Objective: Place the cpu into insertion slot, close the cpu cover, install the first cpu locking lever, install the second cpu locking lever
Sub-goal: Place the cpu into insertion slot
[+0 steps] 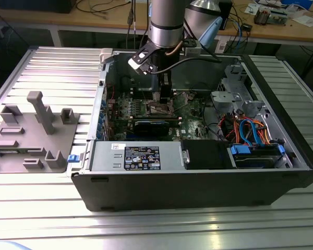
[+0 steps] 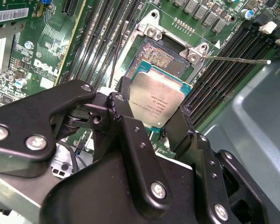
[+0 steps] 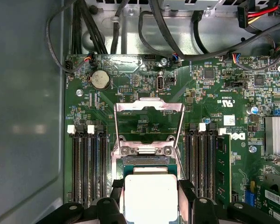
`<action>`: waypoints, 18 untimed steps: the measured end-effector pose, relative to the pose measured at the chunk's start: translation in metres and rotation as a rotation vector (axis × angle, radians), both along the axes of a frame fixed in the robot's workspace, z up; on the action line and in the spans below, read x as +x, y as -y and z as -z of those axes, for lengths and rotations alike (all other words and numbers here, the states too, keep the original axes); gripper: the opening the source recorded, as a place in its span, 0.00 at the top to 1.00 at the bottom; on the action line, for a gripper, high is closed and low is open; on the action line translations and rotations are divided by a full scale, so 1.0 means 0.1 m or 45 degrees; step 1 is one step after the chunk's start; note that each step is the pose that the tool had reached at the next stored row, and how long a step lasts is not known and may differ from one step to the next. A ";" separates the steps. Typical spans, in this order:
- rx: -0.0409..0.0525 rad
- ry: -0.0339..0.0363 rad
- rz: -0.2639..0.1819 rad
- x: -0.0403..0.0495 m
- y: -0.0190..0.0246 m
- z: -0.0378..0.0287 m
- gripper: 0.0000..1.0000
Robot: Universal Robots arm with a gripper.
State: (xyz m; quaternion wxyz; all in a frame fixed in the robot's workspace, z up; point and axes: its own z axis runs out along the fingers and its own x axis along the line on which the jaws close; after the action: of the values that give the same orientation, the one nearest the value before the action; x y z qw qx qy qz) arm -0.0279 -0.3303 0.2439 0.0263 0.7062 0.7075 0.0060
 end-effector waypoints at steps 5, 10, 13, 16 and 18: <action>0.000 0.0002 0.000 0.000 0.000 0.000 0.46; 0.000 0.0013 0.000 -0.003 0.000 0.063 0.46; 0.000 0.0015 0.000 -0.005 -0.001 0.120 0.46; 0.000 0.0016 0.000 -0.011 -0.005 0.187 0.46; 0.000 0.0016 0.000 -0.016 -0.005 0.232 0.46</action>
State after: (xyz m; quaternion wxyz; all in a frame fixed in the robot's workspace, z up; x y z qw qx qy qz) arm -0.0295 -0.3298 0.2207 0.0267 0.7061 0.7076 0.0064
